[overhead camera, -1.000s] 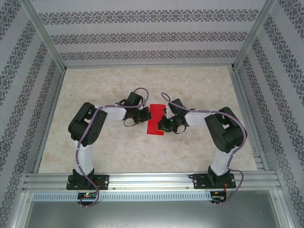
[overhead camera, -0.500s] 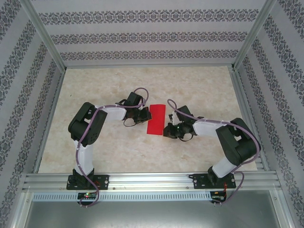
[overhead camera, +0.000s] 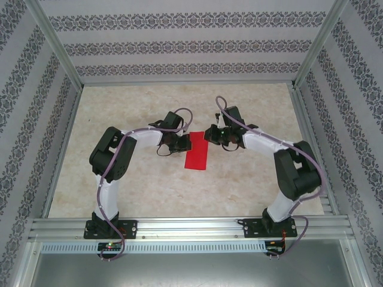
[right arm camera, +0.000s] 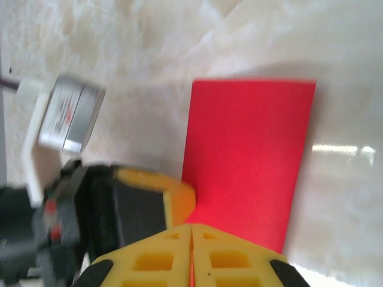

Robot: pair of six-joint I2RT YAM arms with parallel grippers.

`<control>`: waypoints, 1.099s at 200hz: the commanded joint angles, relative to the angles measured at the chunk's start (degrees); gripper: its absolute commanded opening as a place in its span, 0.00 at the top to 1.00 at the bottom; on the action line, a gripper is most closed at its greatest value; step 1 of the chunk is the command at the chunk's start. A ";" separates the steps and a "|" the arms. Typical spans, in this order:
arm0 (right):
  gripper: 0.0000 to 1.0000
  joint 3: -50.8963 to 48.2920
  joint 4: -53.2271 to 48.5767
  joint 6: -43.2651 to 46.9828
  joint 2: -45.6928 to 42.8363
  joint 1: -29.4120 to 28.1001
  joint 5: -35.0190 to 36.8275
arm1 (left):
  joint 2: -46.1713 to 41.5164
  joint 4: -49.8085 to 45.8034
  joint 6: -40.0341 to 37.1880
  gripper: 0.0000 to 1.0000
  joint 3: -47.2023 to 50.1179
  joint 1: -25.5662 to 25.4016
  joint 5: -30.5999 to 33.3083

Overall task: Fold a paper plane with a square sheet of paper (pick it up from the middle)
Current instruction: Fold the square sheet of paper in half at the center of the table, then rotate the paper at the center of the table.

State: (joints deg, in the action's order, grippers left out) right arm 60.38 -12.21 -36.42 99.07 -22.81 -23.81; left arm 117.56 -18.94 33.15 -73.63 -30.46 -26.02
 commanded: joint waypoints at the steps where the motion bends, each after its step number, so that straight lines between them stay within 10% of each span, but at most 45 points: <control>1: 0.92 5.75 -0.99 0.95 6.13 0.51 0.28 | 5.03 -12.79 -9.29 1.00 -1.14 -0.23 9.01; 96: 0.93 14.36 -8.85 1.11 18.61 0.57 5.82 | 0.97 -10.07 -5.57 1.00 -5.56 -0.28 1.07; 220: 0.93 -5.61 -4.67 -16.19 3.85 -1.25 18.84 | -14.54 13.28 15.79 0.91 15.37 -7.16 0.30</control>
State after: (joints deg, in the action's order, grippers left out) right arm 60.90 -17.65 -44.58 106.85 -22.85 -10.52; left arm 104.66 -11.81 43.72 -60.97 -35.70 -25.80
